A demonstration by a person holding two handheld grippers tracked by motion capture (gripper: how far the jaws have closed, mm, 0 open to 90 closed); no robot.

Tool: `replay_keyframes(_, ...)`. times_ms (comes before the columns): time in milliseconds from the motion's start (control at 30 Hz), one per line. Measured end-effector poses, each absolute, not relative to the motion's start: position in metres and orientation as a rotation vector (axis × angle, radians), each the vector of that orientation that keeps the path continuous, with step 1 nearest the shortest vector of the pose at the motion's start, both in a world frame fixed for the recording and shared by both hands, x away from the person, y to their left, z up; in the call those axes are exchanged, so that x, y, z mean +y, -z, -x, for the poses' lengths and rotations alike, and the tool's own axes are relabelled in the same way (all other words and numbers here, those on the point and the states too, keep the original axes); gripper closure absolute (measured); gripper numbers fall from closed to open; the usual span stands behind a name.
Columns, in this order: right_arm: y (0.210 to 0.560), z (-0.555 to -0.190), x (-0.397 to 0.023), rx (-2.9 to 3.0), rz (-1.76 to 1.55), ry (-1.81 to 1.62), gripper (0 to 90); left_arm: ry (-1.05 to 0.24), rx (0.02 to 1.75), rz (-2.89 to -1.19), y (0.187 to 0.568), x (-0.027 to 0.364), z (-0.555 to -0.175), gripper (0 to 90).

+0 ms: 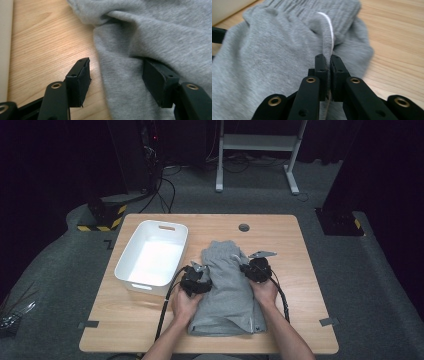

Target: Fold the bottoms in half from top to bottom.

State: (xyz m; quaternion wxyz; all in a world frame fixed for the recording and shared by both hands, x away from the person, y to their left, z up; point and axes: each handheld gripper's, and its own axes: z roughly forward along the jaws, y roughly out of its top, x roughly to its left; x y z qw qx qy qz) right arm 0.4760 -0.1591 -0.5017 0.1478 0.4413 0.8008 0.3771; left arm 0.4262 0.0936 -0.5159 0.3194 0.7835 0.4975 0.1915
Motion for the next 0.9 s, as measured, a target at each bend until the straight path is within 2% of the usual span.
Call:
replay_keyframes(133,0.496,-0.474,-0.174,2.232,-1.272,-1.056,86.2,-0.515,1.319,-2.051,0.516,0.098,-0.425,40.8)
replay_keyframes(333,0.511,-0.479,-0.183,2.226,-1.327,-0.946,84.5,-0.512,1.334,-2.036,0.517,0.099,-0.427,40.9)
replay_keyframes(367,0.511,-0.478,-0.182,2.225,-1.331,-0.938,82.0,-0.511,1.337,-2.035,0.516,0.098,-0.427,41.0)
replay_keyframes(467,0.506,-0.473,-0.181,2.192,-1.337,-0.98,65.3,-0.52,1.29,-2.056,0.513,0.097,-0.423,40.2)
replay_keyframes(633,0.502,-0.445,-0.183,2.196,-1.318,-1.056,48.7,-0.473,1.239,-2.039,0.507,0.1,-0.406,36.6)
replay_keyframes(767,0.508,-0.417,-0.191,2.222,-1.319,-1.105,41.0,-0.465,1.185,-2.079,0.507,0.101,-0.388,34.3)
replay_keyframes(900,0.513,-0.392,-0.196,2.251,-1.316,-1.11,38.2,-0.474,1.158,-2.099,0.512,0.104,-0.372,33.9)
